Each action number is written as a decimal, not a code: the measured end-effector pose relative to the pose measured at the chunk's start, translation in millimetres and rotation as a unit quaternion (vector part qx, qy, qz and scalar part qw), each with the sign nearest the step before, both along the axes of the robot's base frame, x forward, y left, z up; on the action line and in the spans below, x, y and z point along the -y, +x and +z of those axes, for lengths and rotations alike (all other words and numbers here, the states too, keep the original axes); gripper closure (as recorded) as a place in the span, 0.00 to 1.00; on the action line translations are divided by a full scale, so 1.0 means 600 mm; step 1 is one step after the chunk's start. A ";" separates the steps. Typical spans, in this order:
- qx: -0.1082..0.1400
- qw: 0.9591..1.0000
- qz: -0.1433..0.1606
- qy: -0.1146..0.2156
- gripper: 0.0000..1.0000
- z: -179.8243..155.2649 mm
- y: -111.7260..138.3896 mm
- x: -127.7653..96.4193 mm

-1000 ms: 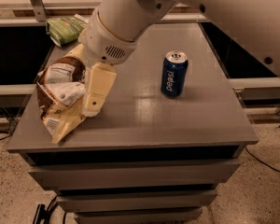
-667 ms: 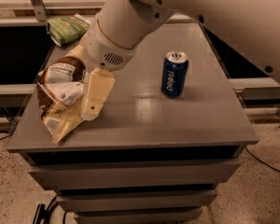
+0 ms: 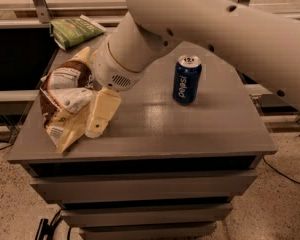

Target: Pick brown chip bag

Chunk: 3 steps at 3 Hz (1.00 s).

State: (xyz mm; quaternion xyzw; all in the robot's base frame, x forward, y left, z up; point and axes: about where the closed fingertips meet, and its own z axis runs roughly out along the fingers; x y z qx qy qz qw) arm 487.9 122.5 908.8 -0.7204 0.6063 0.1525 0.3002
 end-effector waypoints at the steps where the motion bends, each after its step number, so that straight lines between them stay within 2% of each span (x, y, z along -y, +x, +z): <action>1: -0.010 1.000 -0.002 0.005 0.00 -0.024 0.010 -0.004; 3: -0.021 0.999 0.005 0.027 0.00 -0.048 0.020 -0.012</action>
Offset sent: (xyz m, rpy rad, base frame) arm 0.0165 0.0061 -0.0370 0.0625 0.0586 0.0039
